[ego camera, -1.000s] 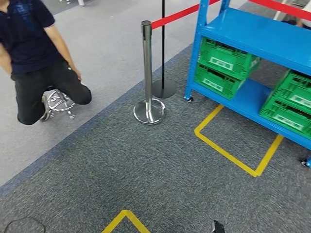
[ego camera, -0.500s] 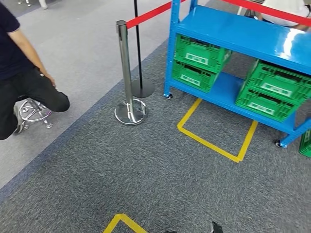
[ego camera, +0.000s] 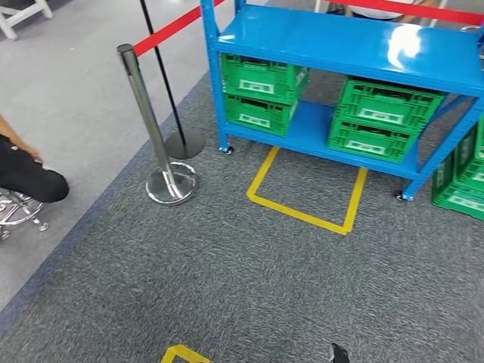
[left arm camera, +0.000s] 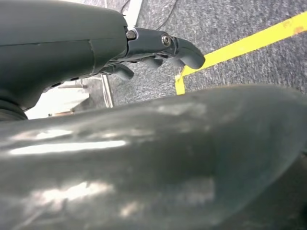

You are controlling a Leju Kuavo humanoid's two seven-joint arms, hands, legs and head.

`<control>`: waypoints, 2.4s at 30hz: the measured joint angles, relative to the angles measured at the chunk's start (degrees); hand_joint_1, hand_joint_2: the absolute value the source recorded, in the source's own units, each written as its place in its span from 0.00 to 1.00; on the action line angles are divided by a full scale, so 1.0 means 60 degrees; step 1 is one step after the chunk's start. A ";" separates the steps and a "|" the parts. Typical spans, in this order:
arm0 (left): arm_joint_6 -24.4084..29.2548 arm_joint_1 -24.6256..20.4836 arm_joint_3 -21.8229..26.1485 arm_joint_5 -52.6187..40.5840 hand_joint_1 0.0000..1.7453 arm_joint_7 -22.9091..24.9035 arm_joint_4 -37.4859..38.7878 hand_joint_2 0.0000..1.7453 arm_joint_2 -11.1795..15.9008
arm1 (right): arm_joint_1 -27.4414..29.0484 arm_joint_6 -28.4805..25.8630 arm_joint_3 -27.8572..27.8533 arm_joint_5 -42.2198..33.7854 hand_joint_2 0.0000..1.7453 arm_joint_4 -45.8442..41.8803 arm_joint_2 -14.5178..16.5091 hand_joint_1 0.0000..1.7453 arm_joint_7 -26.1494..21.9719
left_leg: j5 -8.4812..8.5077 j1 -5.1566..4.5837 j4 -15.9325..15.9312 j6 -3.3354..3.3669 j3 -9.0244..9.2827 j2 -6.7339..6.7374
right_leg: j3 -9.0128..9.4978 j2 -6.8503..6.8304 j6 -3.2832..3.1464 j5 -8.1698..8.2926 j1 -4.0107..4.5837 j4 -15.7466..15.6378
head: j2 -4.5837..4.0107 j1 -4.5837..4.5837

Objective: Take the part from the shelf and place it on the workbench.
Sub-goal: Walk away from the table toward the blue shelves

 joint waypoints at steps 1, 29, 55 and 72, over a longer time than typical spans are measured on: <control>0.0001 0.0002 -0.0003 -0.0003 0.00 -0.0001 0.0000 0.00 0.0001 | 0.0003 0.0000 0.0000 0.0000 0.00 0.0000 0.0000 0.00 0.0000 | 0.0362 0.0003 -0.0483 0.0026 0.0189 -0.0062 | 0.0008 0.0132 0.0009 0.0005 -0.0005 0.0000 | 0.0000 0.0001; -0.0068 -0.0015 -0.0094 -0.0124 0.00 0.0050 0.0004 0.00 0.0011 | -0.0032 0.0015 0.0000 -0.0012 0.00 0.0000 -0.0001 0.00 0.0033 | -0.0312 -0.0019 0.0021 -0.0037 0.0072 0.0040 | -0.0018 -0.0211 -0.0032 -0.0019 -0.0027 0.0002 | 0.0000 0.0054; -0.0018 -0.0060 -0.0093 -0.0253 0.00 0.0324 0.0007 0.00 0.0015 | -0.0050 -0.0054 0.0012 0.0011 0.00 0.0000 -0.0004 0.00 0.0026 | 0.1090 -0.0009 -0.2619 0.0266 0.1125 -0.0545 | -0.0065 0.0263 0.0375 0.0224 -0.0062 -0.0226 | 0.0000 0.0125; -0.0085 -0.0053 -0.0090 -0.0351 0.00 0.0348 0.0010 0.00 0.0005 | -0.0066 -0.0066 0.0028 0.0004 0.00 0.0000 -0.0004 0.00 0.0032 | 0.1242 0.0062 -0.2917 0.0505 0.1269 -0.0238 | -0.1045 -0.0360 0.0571 -0.0686 -0.0060 0.1603 | 0.0000 0.0223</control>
